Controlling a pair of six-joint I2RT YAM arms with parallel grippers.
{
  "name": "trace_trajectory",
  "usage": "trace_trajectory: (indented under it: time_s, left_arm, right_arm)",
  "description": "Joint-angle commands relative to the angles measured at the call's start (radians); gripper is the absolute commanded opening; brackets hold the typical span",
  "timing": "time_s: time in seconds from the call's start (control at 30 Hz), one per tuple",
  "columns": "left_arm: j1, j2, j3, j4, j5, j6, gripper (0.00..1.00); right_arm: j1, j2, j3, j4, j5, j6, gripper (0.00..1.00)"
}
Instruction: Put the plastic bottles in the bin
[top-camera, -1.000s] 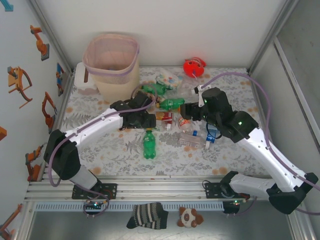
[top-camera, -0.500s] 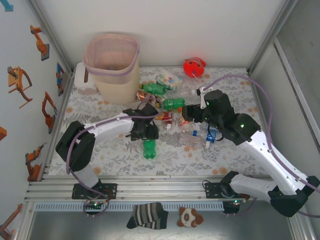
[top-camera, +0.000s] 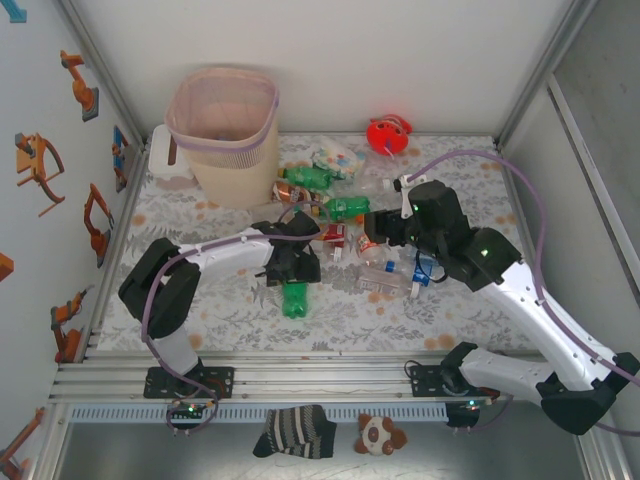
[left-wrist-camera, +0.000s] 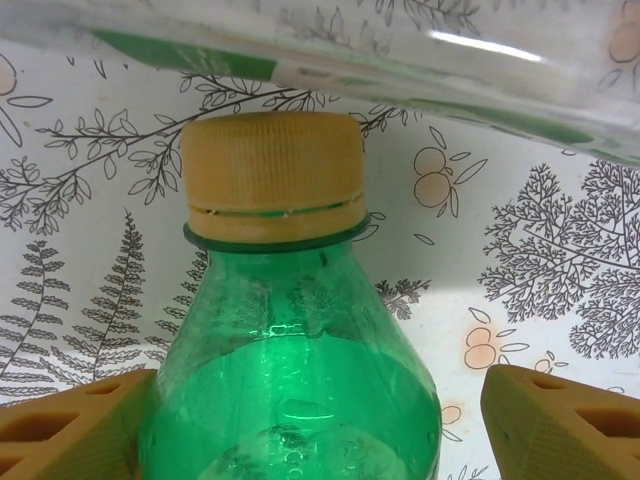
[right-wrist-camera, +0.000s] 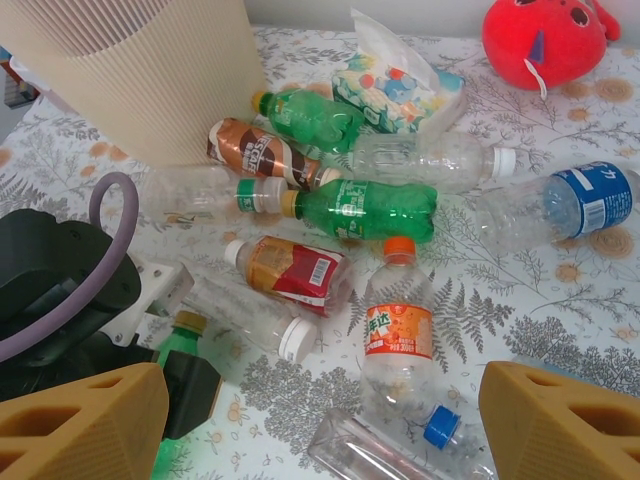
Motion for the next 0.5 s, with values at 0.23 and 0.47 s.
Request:
trace_trajectory:
  time_s: [0.23, 0.47]
  left_arm:
    - [-0.021, 0.005, -0.015, -0.055, -0.024, -0.02, 0.79]
    - [-0.023, 0.001, -0.011, -0.066, -0.037, -0.018, 0.76]
  right_arm:
    - [-0.008, -0.011, -0.005, 0.011, -0.007, 0.02, 0.8]
    - [-0.008, -0.009, -0.005, 0.012, -0.01, 0.023, 0.8]
